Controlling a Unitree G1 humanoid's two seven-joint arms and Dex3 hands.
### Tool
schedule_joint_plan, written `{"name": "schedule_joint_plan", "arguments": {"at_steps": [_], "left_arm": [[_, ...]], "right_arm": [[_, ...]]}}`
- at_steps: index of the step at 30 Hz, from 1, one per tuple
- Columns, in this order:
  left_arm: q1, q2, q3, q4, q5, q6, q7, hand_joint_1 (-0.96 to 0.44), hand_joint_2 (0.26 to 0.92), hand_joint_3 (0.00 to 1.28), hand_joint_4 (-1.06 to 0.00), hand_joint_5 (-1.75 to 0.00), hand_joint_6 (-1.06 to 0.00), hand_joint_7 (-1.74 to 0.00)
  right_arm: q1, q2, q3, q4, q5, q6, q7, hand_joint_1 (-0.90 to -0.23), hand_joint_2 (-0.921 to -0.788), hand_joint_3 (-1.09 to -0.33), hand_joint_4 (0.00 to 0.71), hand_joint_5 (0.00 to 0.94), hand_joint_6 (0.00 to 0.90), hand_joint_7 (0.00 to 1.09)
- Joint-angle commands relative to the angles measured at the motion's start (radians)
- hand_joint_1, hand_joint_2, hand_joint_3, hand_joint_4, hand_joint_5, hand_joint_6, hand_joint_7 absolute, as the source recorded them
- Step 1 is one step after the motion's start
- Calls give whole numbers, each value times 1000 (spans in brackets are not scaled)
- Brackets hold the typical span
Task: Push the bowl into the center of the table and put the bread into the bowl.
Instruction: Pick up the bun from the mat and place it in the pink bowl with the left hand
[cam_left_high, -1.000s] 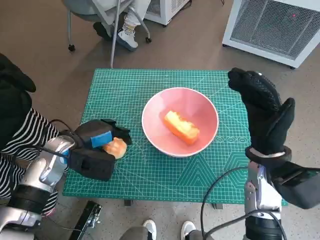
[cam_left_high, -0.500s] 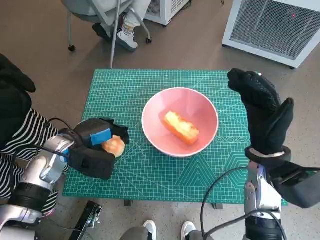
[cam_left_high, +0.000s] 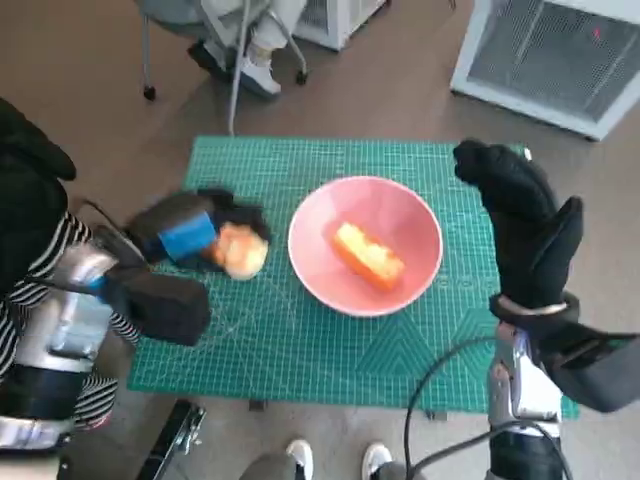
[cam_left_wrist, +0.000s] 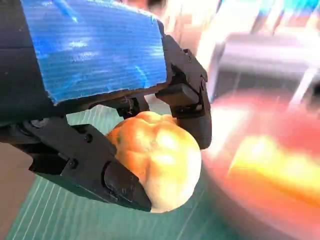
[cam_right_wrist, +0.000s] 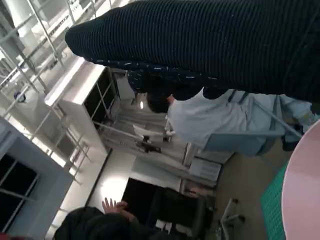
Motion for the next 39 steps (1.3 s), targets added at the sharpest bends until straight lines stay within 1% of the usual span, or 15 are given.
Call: {"name": "schedule_joint_plan", "arguments": {"at_steps": [1,6,10,15,24,27,29,31,32,33,34,35,36,38,39], "left_arm": [[-53,-50,16,-75,-30,40,3,2,908,25,-804,-1033,-653,-1149],[-118,-122,0,-111,-16,88,23,2,904,17,-827,-1012,-668,-1129],[-172,-184,-26,-121,-15,126,13,1,899,14,-846,-994,-676,-1121],[-210,-226,-64,-105,-5,146,-8,2,893,11,-865,-970,-691,-1109],[-258,-257,-126,-28,32,137,-26,2,891,9,-859,-960,-708,-1104],[-269,-263,-149,2,42,139,-42,2,904,10,-819,-1000,-689,-1128],[-273,-266,-160,23,37,144,-63,1,912,36,-781,-1069,-638,-1146],[-274,-265,-168,42,28,150,-89,1,917,119,-699,-1169,-509,-1256],[-274,-264,-171,49,25,153,-102,-4,870,99,-598,-893,-429,-987],[-275,-260,-176,57,22,161,-125,-6,856,86,-585,-751,-424,-847],[-276,-257,-179,62,19,167,-142,-40,831,61,-490,-489,-372,-588],[-277,-255,-180,65,18,170,-152,-61,817,42,-432,-315,-348,-406],[-279,-250,-182,68,17,175,-171,-69,812,36,-411,-253,-340,-340],[-283,-240,-185,68,15,185,-208,-185,797,18,-298,-105,-280,-159],[-284,-238,-185,68,15,188,-219,-210,795,16,-278,-85,-269,-133]], "right_arm": [[3,1,-2,16,5,1,9,-709,-921,-730,153,0,109,399],[4,5,1,25,3,-8,11,-715,-921,-730,153,0,109,400],[2,6,3,37,1,-18,14,-715,-921,-731,153,0,108,401],[5,7,3,39,3,-22,16,-713,-921,-733,153,0,108,401],[19,7,2,23,3,-23,12,-710,-921,-735,152,0,106,403],[24,6,-1,16,3,-22,8,-708,-921,-735,152,0,105,404],[28,7,-3,12,6,-21,6,-706,-921,-735,152,0,105,404],[32,8,-5,7,6,-20,3,-703,-921,-735,152,0,104,404],[33,8,-5,5,5,-20,2,-701,-921,-735,152,0,104,405],[36,10,-6,1,4,-19,-2,-701,-921,-736,152,0,104,405],[38,11,-6,-2,3,-18,-4,-699,-921,-736,152,0,104,405],[39,11,-6,-4,2,-17,-6,-698,-921,-736,152,0,103,405],[40,12,-6,-6,2,-16,-8,-698,-921,-736,152,0,103,405],[42,14,-7,-10,2,-14,-13,-697,-921,-737,151,0,103,405],[42,14,-7,-11,2,-13,-14,-697,-921,-737,151,0,103,406]]}}
